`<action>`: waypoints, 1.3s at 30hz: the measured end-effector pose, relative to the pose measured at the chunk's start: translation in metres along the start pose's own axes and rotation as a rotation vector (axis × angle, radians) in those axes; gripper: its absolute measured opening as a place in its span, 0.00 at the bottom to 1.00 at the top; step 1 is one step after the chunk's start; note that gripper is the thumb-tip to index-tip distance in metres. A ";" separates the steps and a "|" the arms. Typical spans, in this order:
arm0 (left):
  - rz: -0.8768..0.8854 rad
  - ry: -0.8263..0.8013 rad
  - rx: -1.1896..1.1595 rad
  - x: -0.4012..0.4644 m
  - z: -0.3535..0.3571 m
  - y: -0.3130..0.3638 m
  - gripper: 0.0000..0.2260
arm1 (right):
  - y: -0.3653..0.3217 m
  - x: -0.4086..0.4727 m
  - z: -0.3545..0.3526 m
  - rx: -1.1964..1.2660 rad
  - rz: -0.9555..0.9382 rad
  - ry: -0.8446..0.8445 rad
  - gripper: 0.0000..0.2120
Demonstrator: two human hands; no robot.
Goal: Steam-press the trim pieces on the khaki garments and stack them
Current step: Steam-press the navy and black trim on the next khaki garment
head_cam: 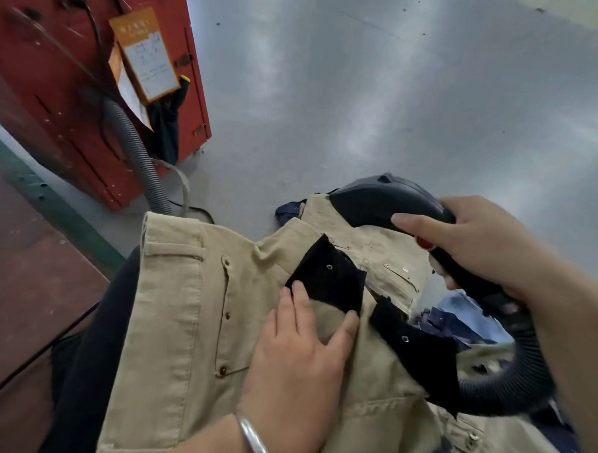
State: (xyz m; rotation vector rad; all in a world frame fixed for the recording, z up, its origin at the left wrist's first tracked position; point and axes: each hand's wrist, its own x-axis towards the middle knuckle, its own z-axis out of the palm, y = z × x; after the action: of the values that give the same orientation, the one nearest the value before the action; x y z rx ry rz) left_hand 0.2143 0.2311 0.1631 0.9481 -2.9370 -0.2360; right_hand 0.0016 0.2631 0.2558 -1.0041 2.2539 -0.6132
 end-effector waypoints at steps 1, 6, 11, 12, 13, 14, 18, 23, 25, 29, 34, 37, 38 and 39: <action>-0.004 0.005 -0.004 0.000 0.001 0.000 0.23 | 0.001 -0.013 -0.007 0.008 -0.010 -0.001 0.20; 0.006 0.025 -0.034 0.002 0.001 0.000 0.24 | 0.014 -0.064 -0.006 -0.083 0.068 -0.081 0.23; -0.005 0.015 -0.037 0.003 0.001 0.001 0.24 | 0.023 -0.050 0.019 -0.130 0.080 -0.110 0.20; -0.006 0.011 -0.033 0.003 0.001 0.001 0.24 | 0.025 -0.040 0.023 -0.115 0.059 -0.084 0.17; -0.005 0.007 -0.026 0.003 0.001 0.001 0.24 | 0.025 -0.030 0.026 -0.107 0.044 -0.053 0.14; -0.003 0.004 -0.022 0.002 0.000 0.001 0.24 | 0.024 -0.020 0.029 -0.103 0.035 -0.022 0.12; -0.001 -0.015 -0.008 0.001 -0.001 0.002 0.25 | 0.021 0.005 0.024 0.000 0.060 0.057 0.22; -0.003 -0.004 -0.020 0.000 0.000 -0.001 0.25 | 0.021 -0.037 -0.001 0.050 -0.002 0.052 0.23; 0.004 -0.004 -0.023 0.001 0.000 -0.001 0.25 | 0.022 -0.059 0.001 -0.007 0.023 -0.006 0.22; -0.004 -0.024 -0.029 0.002 -0.001 0.000 0.25 | 0.028 -0.064 0.019 -0.083 0.098 -0.079 0.18; -0.015 -0.042 -0.030 0.001 -0.003 -0.001 0.24 | 0.037 -0.021 0.038 -0.077 0.102 0.067 0.18; -0.015 -0.066 -0.024 0.000 -0.003 0.000 0.24 | 0.041 -0.002 0.038 -0.006 0.105 0.158 0.19; -0.021 -0.069 -0.021 0.000 -0.004 -0.001 0.24 | 0.042 -0.001 0.037 0.053 0.101 0.163 0.17; -0.026 -0.069 -0.021 0.001 -0.004 -0.001 0.25 | 0.045 -0.003 0.036 0.110 0.096 0.151 0.13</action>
State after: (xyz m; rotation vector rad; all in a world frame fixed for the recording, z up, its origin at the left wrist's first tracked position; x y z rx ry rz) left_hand 0.2147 0.2295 0.1665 0.9964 -2.9794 -0.3064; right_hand 0.0053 0.2867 0.2036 -0.8153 2.3547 -0.7854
